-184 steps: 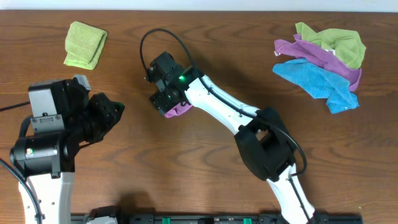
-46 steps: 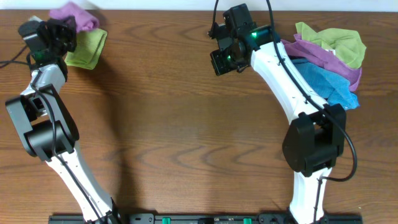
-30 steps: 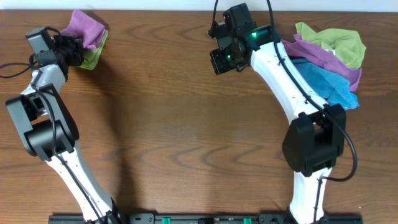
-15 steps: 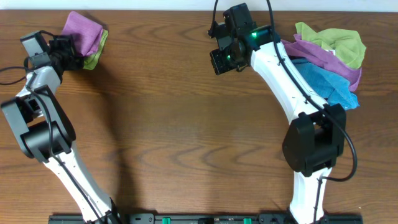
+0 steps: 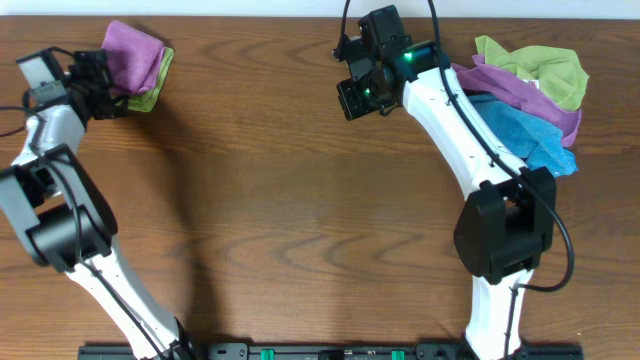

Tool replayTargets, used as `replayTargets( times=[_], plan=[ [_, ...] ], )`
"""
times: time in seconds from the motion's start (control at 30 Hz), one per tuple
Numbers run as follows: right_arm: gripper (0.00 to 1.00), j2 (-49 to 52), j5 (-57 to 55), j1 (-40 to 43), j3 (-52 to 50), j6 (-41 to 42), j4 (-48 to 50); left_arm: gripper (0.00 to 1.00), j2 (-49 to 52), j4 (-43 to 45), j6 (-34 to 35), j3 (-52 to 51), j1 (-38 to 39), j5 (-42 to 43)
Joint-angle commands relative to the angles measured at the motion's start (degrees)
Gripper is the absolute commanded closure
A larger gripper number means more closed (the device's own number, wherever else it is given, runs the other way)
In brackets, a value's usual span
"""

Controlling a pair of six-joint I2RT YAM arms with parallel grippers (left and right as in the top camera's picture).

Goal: Fold the cloth
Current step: 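Release the purple cloth on the green cloth and withdraw the left gripper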

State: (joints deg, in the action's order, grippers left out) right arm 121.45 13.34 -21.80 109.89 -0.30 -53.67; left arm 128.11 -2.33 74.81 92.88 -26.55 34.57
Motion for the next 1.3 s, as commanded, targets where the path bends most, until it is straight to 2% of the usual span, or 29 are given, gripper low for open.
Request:
replayTargets(
  times=[0.0,0.13,0.33,0.37,0.4,0.47,0.5,0.6,0.73,0.97,1.17,1.27],
  plan=[
    [0.99,-0.9,0.6,-0.9,0.7,-0.6,0.2,0.04,-4.8,-4.3,-2.0,0.6,-1.0,-0.3],
    [0.99,-0.9,0.6,-0.9,0.7,-0.6,0.1,0.04,-8.6,-19.5,-5.1,0.6,-1.7,-2.8],
    [0.99,-0.9,0.6,-0.9,0.7,-0.7,0.1,0.04,-14.5,-42.1,-21.8,0.6,-1.9,-14.2],
    [0.96,-0.9,0.6,-0.9,0.7,-0.7,0.1,0.04,-15.7,-45.1,-25.3,0.6,-1.6,-16.2],
    [0.85,-0.9,0.6,-0.8,0.7,-0.7,0.1,0.04,-16.8,-47.2,-28.0,0.6,-1.3,-17.6],
    [0.51,-1.0,0.3,-0.5,0.7,-0.7,0.1,0.01,-19.0,-50.2,-33.5,0.6,0.0,-19.3],
    [0.43,-1.1,0.0,-0.2,0.7,-0.7,0.1,0.02,-20.2,-51.4,-36.0,0.6,1.0,-20.2],
    [0.01,-1.9,-0.1,0.7,0.8,-0.6,0.0,0.03,-24.2,-53.6,-42.4,0.6,5.7,-23.4],
    [0.01,-4.4,-1.0,2.0,0.8,-0.2,-0.9,0.04,-28.7,-53.5,-46.5,0.6,13.9,-25.9],
    [0.01,-13.4,-10.6,3.0,0.8,1.1,-7.0,0.04,-33.2,-52.7,-51.3,0.6,28.3,-28.9],
    [0.01,-18.3,-11.0,3.4,0.8,2.1,-10.9,0.05,-37.7,-50.9,-56.4,0.6,33.1,-30.3],
    [0.01,-21.5,-11.0,3.3,0.5,2.4,-13.9,0.04,-41.7,-53.1,-59.4,0.6,33.8,-30.1]
  ],
)
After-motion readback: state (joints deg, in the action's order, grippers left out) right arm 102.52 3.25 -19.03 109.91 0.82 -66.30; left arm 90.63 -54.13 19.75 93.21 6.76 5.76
